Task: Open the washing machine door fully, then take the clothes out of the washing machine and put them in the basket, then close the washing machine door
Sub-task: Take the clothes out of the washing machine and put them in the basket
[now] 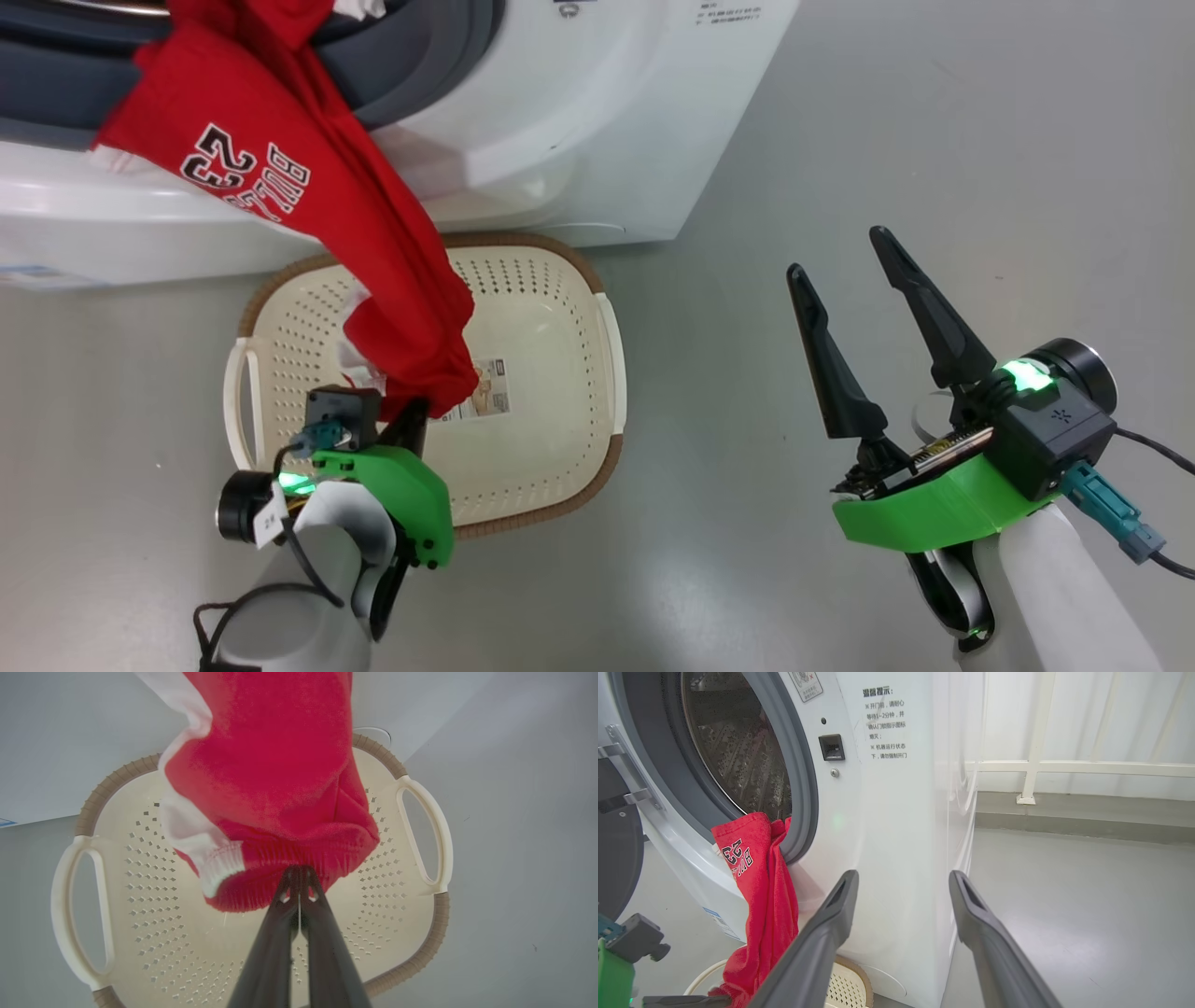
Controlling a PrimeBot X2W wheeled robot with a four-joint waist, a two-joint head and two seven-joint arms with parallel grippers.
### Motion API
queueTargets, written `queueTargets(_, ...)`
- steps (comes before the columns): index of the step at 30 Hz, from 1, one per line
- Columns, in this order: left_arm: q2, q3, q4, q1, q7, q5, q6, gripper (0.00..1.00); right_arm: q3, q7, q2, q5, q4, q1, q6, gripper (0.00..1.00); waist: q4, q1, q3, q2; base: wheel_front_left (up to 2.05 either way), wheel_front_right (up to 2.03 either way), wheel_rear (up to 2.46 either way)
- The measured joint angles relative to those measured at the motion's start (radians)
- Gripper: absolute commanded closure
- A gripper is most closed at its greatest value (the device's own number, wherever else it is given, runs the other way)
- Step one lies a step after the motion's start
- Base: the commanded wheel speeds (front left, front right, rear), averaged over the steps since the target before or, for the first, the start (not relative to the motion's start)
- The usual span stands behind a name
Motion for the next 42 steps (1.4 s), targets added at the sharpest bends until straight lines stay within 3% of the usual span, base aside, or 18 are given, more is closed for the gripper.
queueTargets(12, -0.021, -0.04, 0.269, -0.116, -0.05, -0.026, -0.025, 1.0, 0.016, 0.0, 0.0, 0.0, -0.001, -0.042, 0.0, 0.0, -0.019, 0.0, 0.081, 0.0, 0.0, 0.0, 0.0)
queueTargets(29, -0.027, -0.097, 0.325, -0.158, -0.017, -0.133, -0.047, 1.0, 0.024, 0.0, -0.001, -0.002, -0.004, -0.077, 0.0, 0.0, -0.031, 0.0, 0.162, 0.0, 0.0, 0.0, 0.0)
queueTargets(30, -0.027, -0.098, 0.325, -0.158, -0.025, -0.14, -0.045, 0.89, 0.024, 0.0, -0.001, -0.002, -0.004, -0.077, 0.0, 0.0, -0.031, 0.0, 0.162, 0.0, 0.0, 0.0, 0.0)
queueTargets(31, -0.028, -0.1, 0.326, -0.158, -0.032, -0.146, -0.04, 0.53, 0.024, 0.0, -0.001, -0.002, -0.004, -0.077, 0.0, 0.0, -0.031, 0.0, 0.161, 0.0, 0.0, 0.0, 0.0)
queueTargets(32, -0.028, -0.102, 0.326, -0.159, -0.037, -0.149, -0.037, 0.08, 0.024, 0.0, -0.001, -0.002, -0.003, -0.077, 0.0, 0.0, -0.031, 0.0, 0.161, 0.0, 0.0, 0.0, 0.0)
queueTargets(33, -0.028, -0.106, 0.327, -0.16, -0.045, -0.15, -0.028, 0.0, 0.024, 0.0, -0.001, -0.002, -0.003, -0.077, 0.0, 0.0, -0.031, 0.0, 0.159, 0.0, 0.0, 0.0, 0.0)
queueTargets(42, -0.029, -0.13, 0.332, -0.191, -0.094, -0.169, -0.012, 0.0, 0.023, 0.0, -0.002, -0.001, 0.002, -0.077, 0.0, 0.0, -0.023, 0.0, 0.141, 0.0, 0.0, 0.0, 0.0)
